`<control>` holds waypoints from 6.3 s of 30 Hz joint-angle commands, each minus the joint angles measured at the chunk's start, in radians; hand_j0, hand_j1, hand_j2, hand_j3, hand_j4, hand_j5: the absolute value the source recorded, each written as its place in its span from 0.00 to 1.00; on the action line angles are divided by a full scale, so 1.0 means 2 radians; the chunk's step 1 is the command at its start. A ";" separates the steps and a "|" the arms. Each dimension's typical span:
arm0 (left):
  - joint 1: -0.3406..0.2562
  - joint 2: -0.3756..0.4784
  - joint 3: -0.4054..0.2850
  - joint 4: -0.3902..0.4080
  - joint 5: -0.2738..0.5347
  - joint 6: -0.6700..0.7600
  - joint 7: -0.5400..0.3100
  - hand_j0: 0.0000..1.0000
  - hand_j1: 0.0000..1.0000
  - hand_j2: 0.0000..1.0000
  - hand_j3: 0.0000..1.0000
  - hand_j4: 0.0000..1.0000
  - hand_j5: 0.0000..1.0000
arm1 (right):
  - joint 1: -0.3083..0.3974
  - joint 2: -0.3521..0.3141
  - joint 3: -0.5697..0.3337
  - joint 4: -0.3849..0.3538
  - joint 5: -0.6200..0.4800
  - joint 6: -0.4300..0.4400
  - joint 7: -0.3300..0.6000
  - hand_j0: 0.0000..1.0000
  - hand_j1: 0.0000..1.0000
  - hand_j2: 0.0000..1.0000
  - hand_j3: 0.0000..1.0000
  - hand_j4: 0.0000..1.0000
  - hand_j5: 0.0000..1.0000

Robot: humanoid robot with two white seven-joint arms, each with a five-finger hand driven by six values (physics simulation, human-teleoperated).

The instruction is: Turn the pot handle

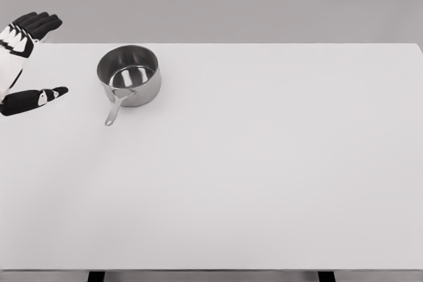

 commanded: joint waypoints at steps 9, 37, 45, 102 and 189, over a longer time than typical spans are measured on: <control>-0.114 0.004 -0.134 -0.001 0.113 0.000 -0.211 1.00 1.00 1.00 1.00 1.00 1.00 | 0.000 0.000 0.000 0.000 0.000 0.000 0.000 1.00 1.00 1.00 1.00 1.00 1.00; -0.208 0.031 -0.305 -0.001 -0.121 0.000 -0.211 1.00 1.00 1.00 1.00 1.00 1.00 | 0.000 0.000 0.000 0.000 0.000 0.000 0.000 1.00 1.00 1.00 1.00 1.00 1.00; -0.206 0.060 -0.305 -0.001 -0.124 0.000 -0.211 1.00 1.00 1.00 1.00 1.00 1.00 | 0.000 0.000 0.000 0.000 0.000 0.000 0.000 1.00 1.00 1.00 1.00 1.00 1.00; -0.202 0.109 -0.272 0.042 -0.171 0.000 -0.211 1.00 1.00 1.00 1.00 1.00 1.00 | 0.000 0.000 0.000 0.001 0.000 0.000 0.000 1.00 1.00 1.00 1.00 1.00 1.00; -0.130 0.272 -0.325 0.004 0.387 0.435 -0.211 1.00 1.00 1.00 1.00 1.00 1.00 | 0.000 0.000 0.000 0.000 0.000 0.000 0.000 1.00 1.00 1.00 1.00 1.00 1.00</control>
